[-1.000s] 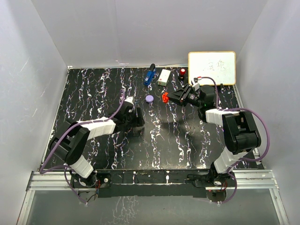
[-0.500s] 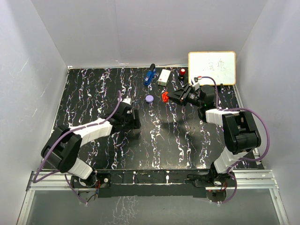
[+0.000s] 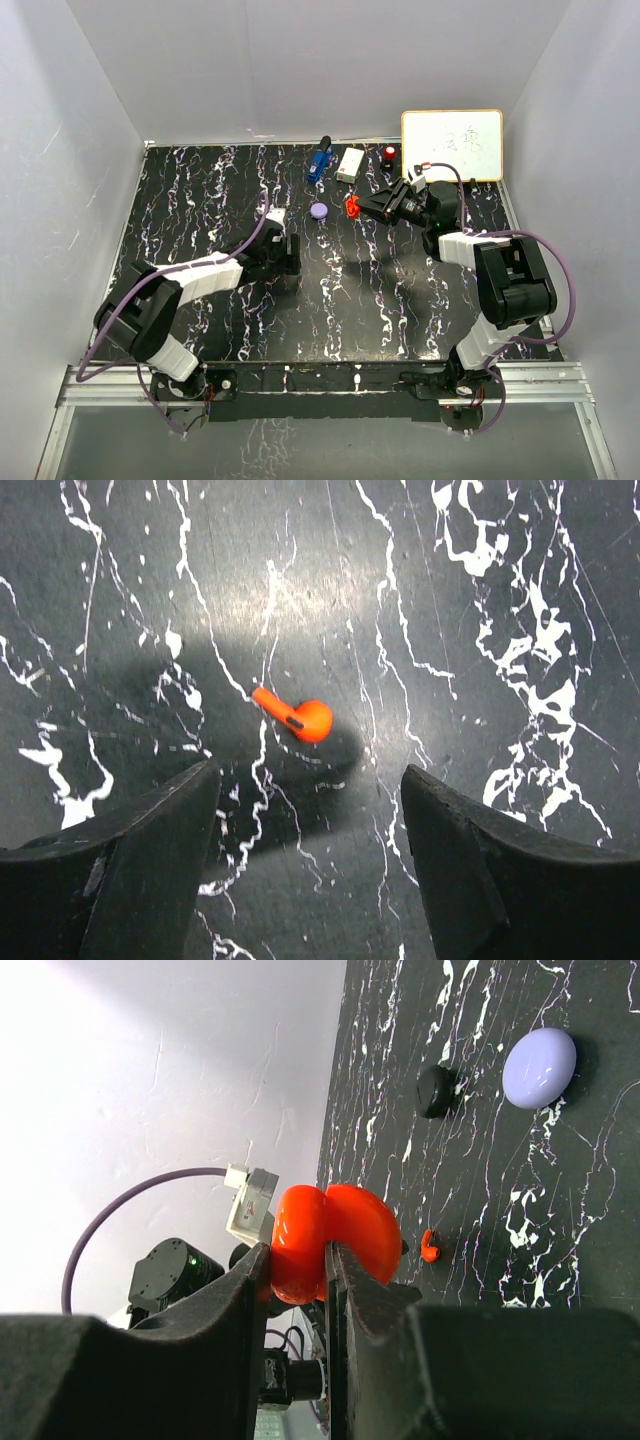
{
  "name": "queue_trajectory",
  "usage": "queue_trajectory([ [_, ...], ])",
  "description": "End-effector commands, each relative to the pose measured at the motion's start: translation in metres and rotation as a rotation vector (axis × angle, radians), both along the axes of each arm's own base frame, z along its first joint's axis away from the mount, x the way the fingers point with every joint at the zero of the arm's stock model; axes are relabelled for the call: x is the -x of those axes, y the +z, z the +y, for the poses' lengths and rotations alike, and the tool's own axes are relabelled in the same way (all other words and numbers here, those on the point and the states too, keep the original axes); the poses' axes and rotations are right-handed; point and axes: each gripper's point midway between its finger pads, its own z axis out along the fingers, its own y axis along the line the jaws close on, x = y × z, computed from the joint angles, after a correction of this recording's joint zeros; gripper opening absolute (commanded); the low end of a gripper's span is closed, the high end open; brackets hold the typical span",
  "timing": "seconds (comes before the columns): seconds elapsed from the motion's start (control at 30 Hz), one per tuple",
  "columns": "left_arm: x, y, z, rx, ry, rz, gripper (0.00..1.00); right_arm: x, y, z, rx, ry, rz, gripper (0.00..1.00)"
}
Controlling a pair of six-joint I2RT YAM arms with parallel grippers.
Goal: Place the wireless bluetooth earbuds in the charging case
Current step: Pick up the earbud from the center of the board.
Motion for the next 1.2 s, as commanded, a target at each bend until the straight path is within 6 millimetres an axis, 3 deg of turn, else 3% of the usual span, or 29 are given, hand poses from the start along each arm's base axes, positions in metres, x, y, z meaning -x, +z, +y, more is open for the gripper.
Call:
queue_trajectory([
  [0.0, -0.026, 0.009, -0.003, -0.004, -0.014, -0.057, 0.72, -0.002, 0.031, 0.0, -0.016, 0.007, -0.117, 0.0],
  [0.43, -0.05, 0.004, -0.019, 0.068, -0.075, -0.054, 0.73, -0.002, 0.03, 0.001, -0.016, 0.01, -0.117, 0.0],
  [0.73, -0.04, 0.005, -0.045, 0.152, -0.206, 0.004, 0.72, -0.002, 0.03, 0.0, -0.017, 0.009, -0.116, 0.0],
  [1.17, -0.015, -0.006, -0.022, 0.08, -0.143, 0.112, 0.71, -0.003, 0.031, 0.001, -0.019, 0.01, -0.119, 0.0],
])
